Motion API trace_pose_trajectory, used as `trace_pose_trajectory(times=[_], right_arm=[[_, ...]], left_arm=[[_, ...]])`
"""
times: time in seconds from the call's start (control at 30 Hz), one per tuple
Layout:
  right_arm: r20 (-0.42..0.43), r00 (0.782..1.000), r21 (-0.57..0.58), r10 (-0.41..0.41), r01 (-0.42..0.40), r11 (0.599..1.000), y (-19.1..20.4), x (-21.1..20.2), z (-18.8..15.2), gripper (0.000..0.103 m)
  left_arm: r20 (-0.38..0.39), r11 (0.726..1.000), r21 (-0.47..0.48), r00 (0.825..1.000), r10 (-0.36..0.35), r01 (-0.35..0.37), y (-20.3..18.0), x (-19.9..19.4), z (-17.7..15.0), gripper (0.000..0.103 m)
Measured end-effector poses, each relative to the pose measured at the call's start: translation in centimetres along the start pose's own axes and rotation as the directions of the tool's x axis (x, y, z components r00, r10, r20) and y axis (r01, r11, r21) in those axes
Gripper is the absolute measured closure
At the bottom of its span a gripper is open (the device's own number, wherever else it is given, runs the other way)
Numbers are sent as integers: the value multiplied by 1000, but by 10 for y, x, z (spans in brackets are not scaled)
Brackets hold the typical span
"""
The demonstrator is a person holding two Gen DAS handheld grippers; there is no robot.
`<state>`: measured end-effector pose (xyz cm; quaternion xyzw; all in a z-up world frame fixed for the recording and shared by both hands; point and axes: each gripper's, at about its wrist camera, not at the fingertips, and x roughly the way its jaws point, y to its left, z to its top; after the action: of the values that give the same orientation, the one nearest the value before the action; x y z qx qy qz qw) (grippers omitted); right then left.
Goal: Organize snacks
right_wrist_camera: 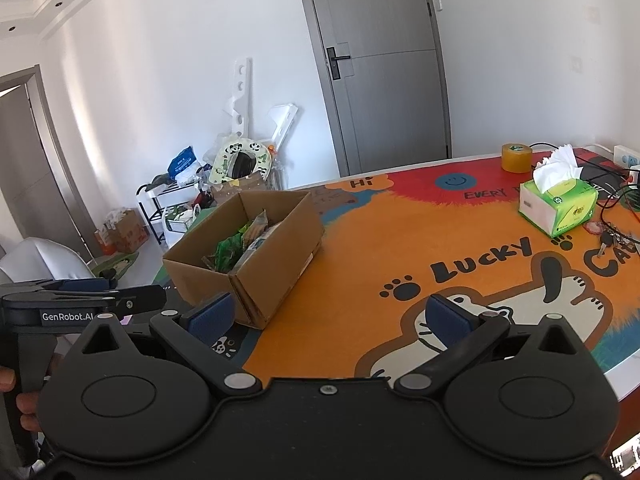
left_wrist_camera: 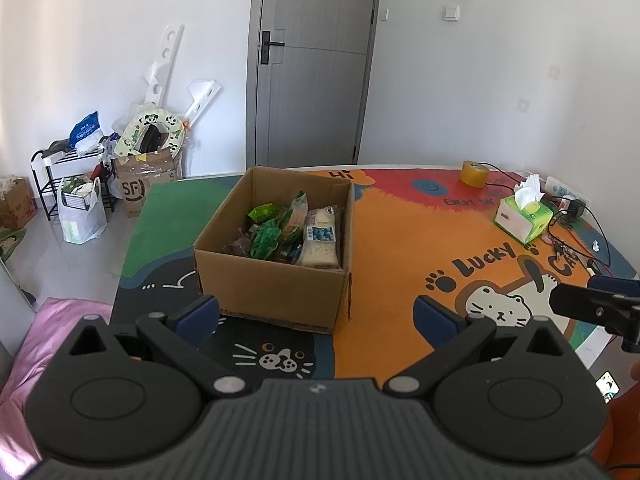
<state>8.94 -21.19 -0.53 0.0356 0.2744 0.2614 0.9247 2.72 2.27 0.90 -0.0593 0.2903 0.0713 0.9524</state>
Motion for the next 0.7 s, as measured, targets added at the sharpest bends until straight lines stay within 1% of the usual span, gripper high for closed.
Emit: trace_pose_trajectory(times=[0.7], right_arm=[[0,1000,-5,5,-5,1000,1,-1,0,0]], left_arm=[[1,1000,2,1000,-4,4,3,-1,-3,0]])
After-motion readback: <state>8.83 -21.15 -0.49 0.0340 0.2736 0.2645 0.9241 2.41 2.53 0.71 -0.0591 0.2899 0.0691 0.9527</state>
